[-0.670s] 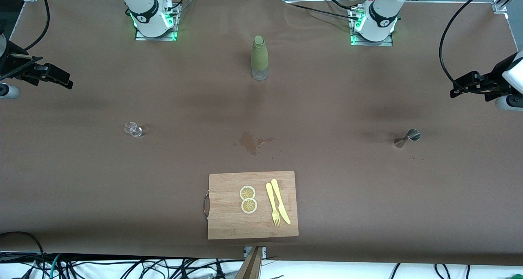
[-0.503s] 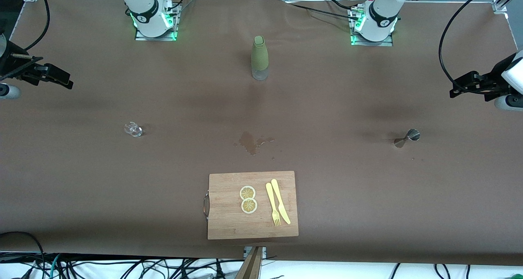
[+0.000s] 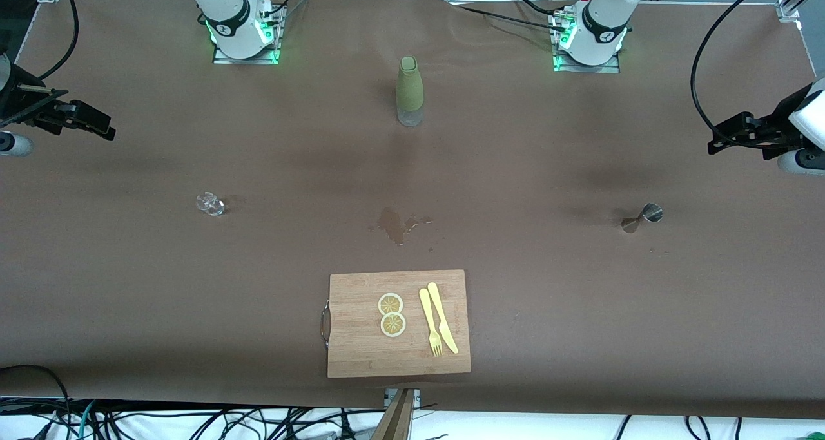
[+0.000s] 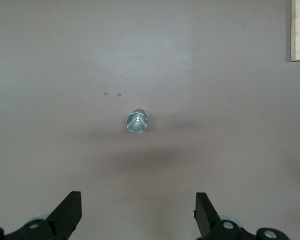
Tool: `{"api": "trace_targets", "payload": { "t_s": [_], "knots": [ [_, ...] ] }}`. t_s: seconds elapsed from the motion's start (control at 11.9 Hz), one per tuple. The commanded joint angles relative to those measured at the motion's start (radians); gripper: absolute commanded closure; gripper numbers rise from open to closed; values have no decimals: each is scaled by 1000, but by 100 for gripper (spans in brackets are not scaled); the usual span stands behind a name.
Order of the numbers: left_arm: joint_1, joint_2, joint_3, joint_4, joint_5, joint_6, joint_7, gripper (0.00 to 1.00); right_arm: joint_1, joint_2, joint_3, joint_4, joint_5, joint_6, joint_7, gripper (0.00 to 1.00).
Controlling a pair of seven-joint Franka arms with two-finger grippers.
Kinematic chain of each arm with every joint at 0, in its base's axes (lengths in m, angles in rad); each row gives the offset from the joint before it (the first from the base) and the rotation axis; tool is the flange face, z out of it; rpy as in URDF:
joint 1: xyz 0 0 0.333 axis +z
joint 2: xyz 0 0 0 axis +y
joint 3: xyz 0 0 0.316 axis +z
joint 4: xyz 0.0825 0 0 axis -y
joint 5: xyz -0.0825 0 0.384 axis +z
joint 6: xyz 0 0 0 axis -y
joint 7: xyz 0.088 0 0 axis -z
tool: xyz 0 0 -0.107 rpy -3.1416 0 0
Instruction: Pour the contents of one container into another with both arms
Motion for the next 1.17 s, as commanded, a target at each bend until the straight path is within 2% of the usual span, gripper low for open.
{"api": "trace_targets", "payload": {
  "t_s": [0.0, 1.09],
  "knots": [
    [-2, -8, -4, 13, 32, -25, -3, 0, -8, -5, -1, -3, 18, -8, -22, 0],
    [-10, -16, -27, 16, -19, -62, -3, 0, -8, -5, -1, -5, 16, -8, -22, 0]
  ]
}}
